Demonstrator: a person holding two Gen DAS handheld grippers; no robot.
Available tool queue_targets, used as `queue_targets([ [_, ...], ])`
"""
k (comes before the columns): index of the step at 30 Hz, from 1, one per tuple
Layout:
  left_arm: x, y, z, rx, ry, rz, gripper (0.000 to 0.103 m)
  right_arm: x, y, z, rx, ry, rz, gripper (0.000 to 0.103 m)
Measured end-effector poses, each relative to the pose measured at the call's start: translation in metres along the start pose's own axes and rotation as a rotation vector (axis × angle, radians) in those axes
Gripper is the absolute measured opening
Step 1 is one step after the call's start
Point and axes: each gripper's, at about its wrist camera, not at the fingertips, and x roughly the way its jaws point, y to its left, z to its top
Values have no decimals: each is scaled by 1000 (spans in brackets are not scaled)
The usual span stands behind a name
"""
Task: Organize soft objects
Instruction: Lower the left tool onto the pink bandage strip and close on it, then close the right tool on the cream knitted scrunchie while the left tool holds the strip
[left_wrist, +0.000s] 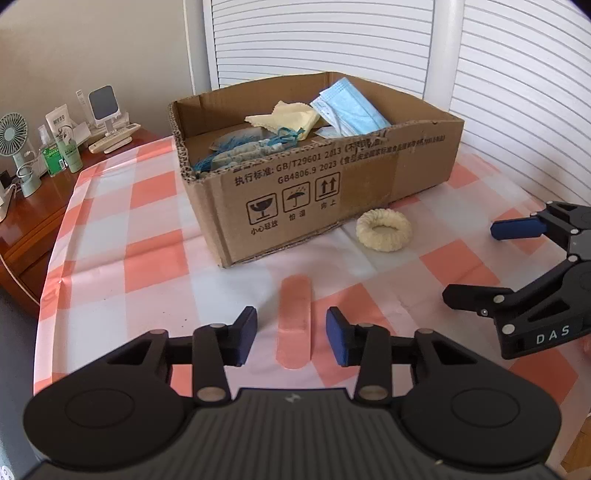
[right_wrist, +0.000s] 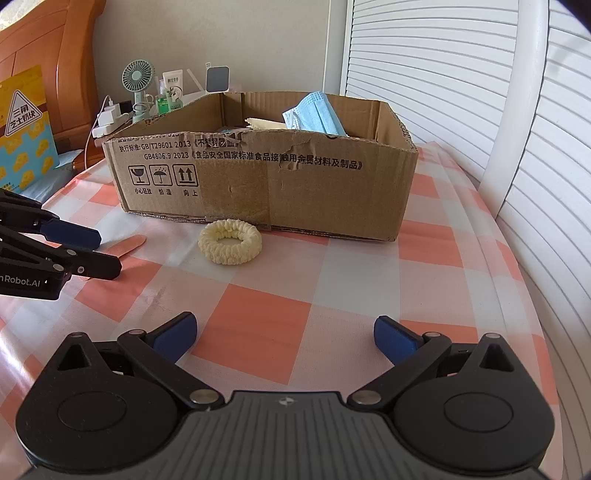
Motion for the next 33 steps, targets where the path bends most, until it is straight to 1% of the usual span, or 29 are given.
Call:
queue_targets([
  [4,1,-4,1,3,-11,-18,38,0,0,0,0,0,-2,103],
  [7,3,-5,1,-11,-18,-22,29,0,0,0,4,2,-2,103],
  [8,3,-5,1,-16,-21,-25,22,0,0,0,4,2,-3,103],
  [9,2,-6,1,-20,-24,-24,18,0,0,0,4,2,-3,103],
  [17,2,-11,-1,-29,-38,-5,17,1,2,2,4,4,-2,103],
  [27,-3,-5,-4,-44,-30,-24,17,14,17,16,-58,-3,57,102],
  [30,-4,0,-6,-50,-28,-24,17,22,20,25,-69,-8,73,96],
  [32,-5,2,-7,-57,-26,-28,17,27,22,32,-73,-12,84,89],
  [33,-5,3,-7,-57,-27,-28,17,30,23,34,-74,-14,88,87],
])
